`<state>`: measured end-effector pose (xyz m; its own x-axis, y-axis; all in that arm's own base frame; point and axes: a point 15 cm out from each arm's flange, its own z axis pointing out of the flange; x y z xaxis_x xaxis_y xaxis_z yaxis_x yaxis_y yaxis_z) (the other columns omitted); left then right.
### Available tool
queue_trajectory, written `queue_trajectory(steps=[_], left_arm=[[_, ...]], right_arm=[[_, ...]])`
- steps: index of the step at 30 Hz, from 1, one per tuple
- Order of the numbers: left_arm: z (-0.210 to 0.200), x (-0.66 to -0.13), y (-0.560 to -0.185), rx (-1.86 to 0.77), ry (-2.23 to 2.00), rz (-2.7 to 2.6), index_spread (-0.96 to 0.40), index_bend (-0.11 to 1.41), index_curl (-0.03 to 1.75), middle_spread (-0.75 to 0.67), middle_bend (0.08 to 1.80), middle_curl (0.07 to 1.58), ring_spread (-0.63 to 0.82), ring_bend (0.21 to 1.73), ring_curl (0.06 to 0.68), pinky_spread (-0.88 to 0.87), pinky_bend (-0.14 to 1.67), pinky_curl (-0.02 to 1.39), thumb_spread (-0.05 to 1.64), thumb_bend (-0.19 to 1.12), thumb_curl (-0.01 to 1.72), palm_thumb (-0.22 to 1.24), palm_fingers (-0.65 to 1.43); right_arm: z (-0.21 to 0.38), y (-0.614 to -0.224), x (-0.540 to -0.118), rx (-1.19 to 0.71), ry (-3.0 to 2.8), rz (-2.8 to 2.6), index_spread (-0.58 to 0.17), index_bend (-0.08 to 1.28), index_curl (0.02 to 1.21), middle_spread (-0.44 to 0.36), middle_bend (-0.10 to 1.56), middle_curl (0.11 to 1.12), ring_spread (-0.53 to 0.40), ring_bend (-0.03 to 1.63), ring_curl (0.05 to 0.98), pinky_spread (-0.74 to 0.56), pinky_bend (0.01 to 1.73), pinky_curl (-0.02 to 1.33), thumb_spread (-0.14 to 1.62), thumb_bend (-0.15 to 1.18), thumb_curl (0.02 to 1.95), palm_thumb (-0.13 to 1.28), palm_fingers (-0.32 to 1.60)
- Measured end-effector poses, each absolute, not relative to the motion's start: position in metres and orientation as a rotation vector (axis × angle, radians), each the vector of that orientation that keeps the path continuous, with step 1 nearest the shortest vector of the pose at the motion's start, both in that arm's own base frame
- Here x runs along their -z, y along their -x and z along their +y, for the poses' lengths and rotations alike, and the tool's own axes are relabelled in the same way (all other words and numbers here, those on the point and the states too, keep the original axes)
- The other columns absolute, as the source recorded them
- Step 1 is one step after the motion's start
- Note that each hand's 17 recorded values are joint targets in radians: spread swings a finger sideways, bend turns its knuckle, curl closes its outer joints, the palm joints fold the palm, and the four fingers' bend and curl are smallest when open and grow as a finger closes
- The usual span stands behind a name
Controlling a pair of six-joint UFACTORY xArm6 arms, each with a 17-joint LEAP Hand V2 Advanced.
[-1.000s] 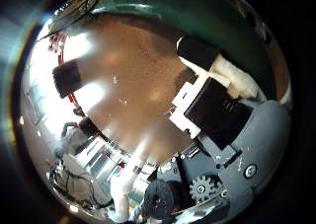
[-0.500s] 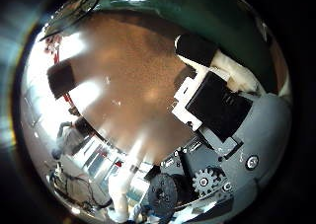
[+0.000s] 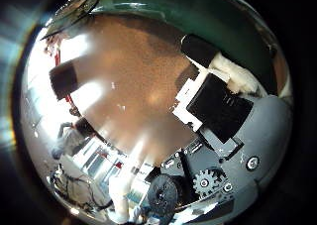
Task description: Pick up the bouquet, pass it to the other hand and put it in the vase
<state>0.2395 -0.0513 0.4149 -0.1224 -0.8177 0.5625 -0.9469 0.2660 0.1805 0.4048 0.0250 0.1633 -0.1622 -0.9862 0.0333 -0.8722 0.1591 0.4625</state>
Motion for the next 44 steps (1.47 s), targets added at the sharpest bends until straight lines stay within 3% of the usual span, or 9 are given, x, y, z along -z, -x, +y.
queue_trajectory(steps=[14,16,17,19,20,23,24,31,44], left_arm=[[-0.06,-0.419,-0.236,-0.29,-1.584,-1.99,0.15,0.19,0.4,0.4,0.2,0.36,0.56,0.48,0.202,0.51,0.18,0.24,1.14,-0.02,0.3,0.24,0.17],[-0.062,-0.42,-0.235,-0.288,-1.583,-1.992,0.15,0.19,0.4,0.4,0.2,0.36,0.56,0.48,0.202,0.51,0.18,0.24,1.14,-0.02,0.3,0.24,0.17],[-0.063,-0.421,-0.234,-0.285,-1.583,-1.994,0.15,0.19,0.4,0.4,0.2,0.36,0.56,0.48,0.202,0.51,0.18,0.24,1.14,-0.02,0.3,0.24,0.17],[-0.066,-0.423,-0.232,-0.282,-1.587,-2.0,0.15,0.19,0.4,0.4,0.2,0.36,0.56,0.48,0.202,0.51,0.17,0.24,1.14,-0.02,0.3,0.24,0.17],[-0.067,-0.424,-0.232,-0.281,-1.589,-2.003,0.15,0.19,0.4,0.4,0.2,0.36,0.56,0.48,0.202,0.51,0.17,0.24,1.14,-0.02,0.3,0.24,0.17],[-0.071,-0.43,-0.228,-0.279,-1.603,-2.01,0.15,0.19,0.4,0.4,0.2,0.36,0.56,0.48,0.202,0.51,0.18,0.24,1.14,-0.02,0.3,0.24,0.17],[-0.072,-0.431,-0.227,-0.276,-1.607,-2.01,0.15,0.19,0.4,0.4,0.2,0.36,0.56,0.48,0.202,0.51,0.18,0.24,1.14,-0.02,0.3,0.24,0.17],[-0.084,-0.429,-0.219,-0.239,-1.642,-1.987,0.15,0.19,0.4,0.4,0.2,0.36,0.56,0.48,0.201,0.51,0.17,0.24,1.14,-0.02,0.3,0.24,0.17],[-0.106,-0.436,-0.22,-0.203,-1.762,-1.919,0.14,0.19,0.41,0.4,0.2,0.35,0.56,0.47,0.196,0.51,0.17,0.24,1.15,-0.02,0.3,0.25,0.17]], right_arm=[[0.025,-0.405,-0.163,0.487,-1.78,-2.115,-0.343,1.02,1.12,-0.176,1.28,0.97,-0.214,1.41,0.774,-0.18,1.34,0.77,0.92,0.06,0.98,1.15,1.11],[0.025,-0.405,-0.163,0.487,-1.78,-2.115,-0.338,1.03,1.11,-0.174,1.26,0.96,-0.211,1.4,0.765,-0.19,1.32,0.77,0.94,-0.05,0.95,0.98,1.11],[0.025,-0.405,-0.163,0.487,-1.78,-2.115,-0.336,0.96,1.07,-0.176,1.23,0.92,-0.207,1.35,0.725,-0.24,1.24,0.74,0.96,-0.1,0.89,0.82,1.11],[0.025,-0.405,-0.163,0.487,-1.78,-2.115,-0.364,0.58,0.99,-0.193,1.06,0.85,-0.243,1.32,0.708,-0.36,1.29,0.74,1.01,-0.1,0.78,0.64,0.59],[0.025,-0.405,-0.163,0.487,-1.78,-2.115,-0.383,0.44,0.93,-0.185,0.93,0.8,-0.232,1.26,0.686,-0.34,1.3,0.74,1.02,-0.09,0.75,0.6,0.28],[0.025,-0.405,-0.163,0.487,-1.78,-2.115,-0.412,0.35,0.79,-0.138,0.75,0.71,-0.156,1.11,0.616,-0.17,1.18,0.7,1.04,-0.06,0.67,0.52,-0.01],[0.025,-0.405,-0.163,0.487,-1.78,-2.115,-0.421,0.29,0.71,-0.096,0.65,0.65,-0.083,1.02,0.547,-0.04,1.12,0.65,1.05,-0.06,0.63,0.48,-0.08],[0.025,-0.405,-0.163,0.487,-1.78,-2.115,-0.398,0.18,0.54,0.051,0.41,0.49,0.161,0.75,0.384,0.33,0.91,0.5,1.05,-0.06,0.47,0.26,-0.06],[0.025,-0.405,-0.163,0.487,-1.78,-2.115,-0.374,0.18,0.41,0.096,0.28,0.39,0.234,0.55,0.276,0.47,0.7,0.36,1.1,-0.02,0.36,0.28,0.06]])
